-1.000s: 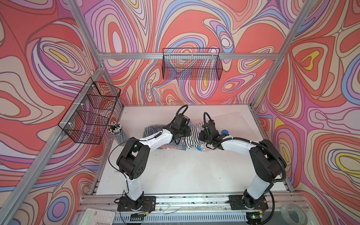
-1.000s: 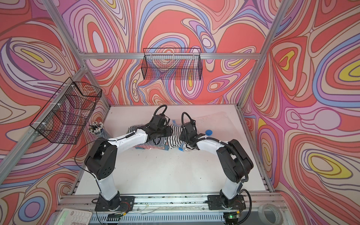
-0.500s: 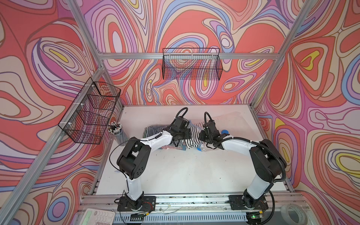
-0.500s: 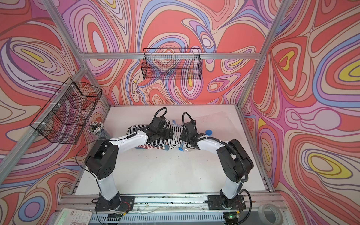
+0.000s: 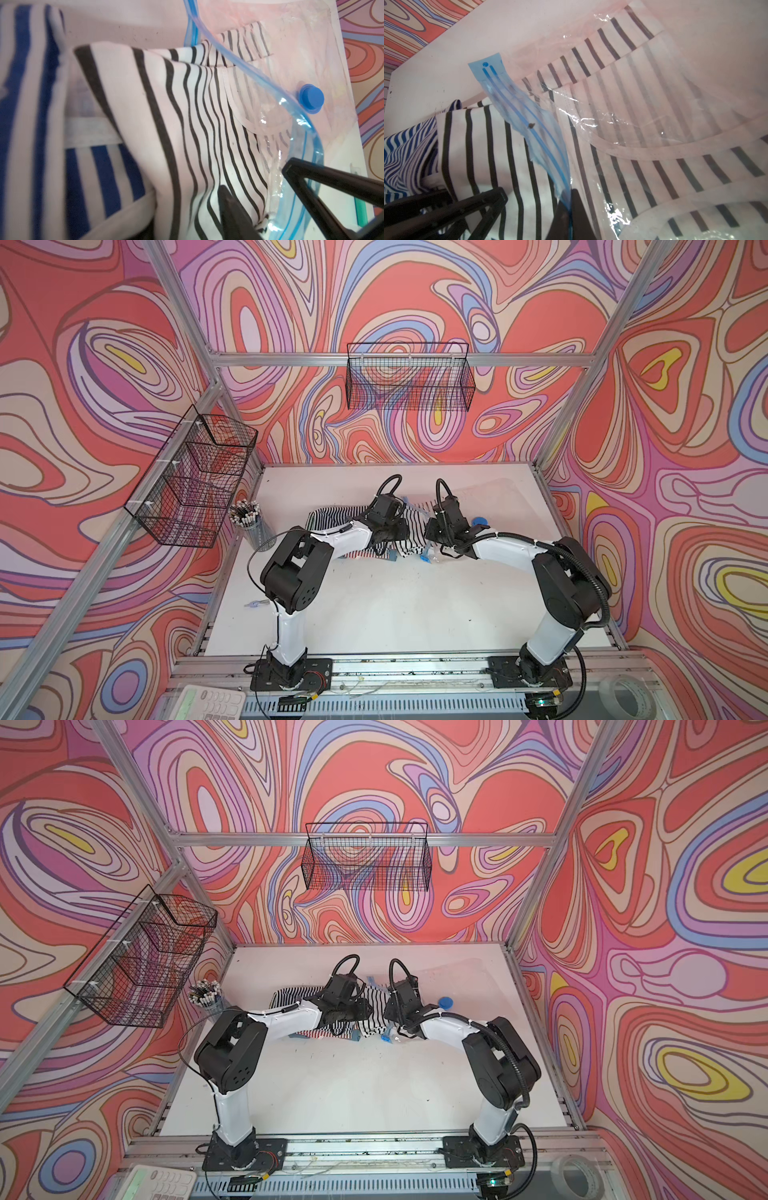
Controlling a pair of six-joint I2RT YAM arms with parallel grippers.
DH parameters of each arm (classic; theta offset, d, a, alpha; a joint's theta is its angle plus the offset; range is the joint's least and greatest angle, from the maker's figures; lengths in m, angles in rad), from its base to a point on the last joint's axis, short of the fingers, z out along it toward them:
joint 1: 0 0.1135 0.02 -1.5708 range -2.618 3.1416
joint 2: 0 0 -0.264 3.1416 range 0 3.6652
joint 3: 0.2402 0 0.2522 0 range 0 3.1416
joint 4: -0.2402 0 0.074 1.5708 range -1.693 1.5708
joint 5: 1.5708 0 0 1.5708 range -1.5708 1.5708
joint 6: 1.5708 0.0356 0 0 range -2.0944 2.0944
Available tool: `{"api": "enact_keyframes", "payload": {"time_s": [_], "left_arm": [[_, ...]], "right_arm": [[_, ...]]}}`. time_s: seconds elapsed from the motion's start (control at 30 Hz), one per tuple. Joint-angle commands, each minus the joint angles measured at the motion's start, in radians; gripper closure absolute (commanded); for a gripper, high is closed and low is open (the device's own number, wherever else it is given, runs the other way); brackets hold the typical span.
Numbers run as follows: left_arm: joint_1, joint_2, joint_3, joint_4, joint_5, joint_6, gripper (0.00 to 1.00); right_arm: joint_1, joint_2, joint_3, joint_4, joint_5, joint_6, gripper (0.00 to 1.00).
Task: Take the tank top out of the vacuum bag
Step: Take out the tank top from the vacuum bag.
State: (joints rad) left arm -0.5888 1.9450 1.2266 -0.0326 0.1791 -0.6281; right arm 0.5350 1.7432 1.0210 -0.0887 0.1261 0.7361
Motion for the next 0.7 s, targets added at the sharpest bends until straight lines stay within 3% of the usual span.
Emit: {"api": "enact_keyframes", "payload": {"time_s": [0.0,0.13,0.67], "left_arm": [[0.001,0.028,0.042,-0.007,0.025,-0.03,0.82],[-0.002,0.029,0.062,-0.008,0.038,-0.035,1.0],[-0.002,-0.088,0.043,-0.025,-0.05,-0.019,1.0]], "right_arm": [[-0.01,-0.007,0.0,0.012,0.009,0.014,1.0],[-0.011,-0.01,-0.008,0.011,0.021,0.015,1.0],[-0.012,-0.063,-0.071,0.052,0.054,0.009,1.0]]}}
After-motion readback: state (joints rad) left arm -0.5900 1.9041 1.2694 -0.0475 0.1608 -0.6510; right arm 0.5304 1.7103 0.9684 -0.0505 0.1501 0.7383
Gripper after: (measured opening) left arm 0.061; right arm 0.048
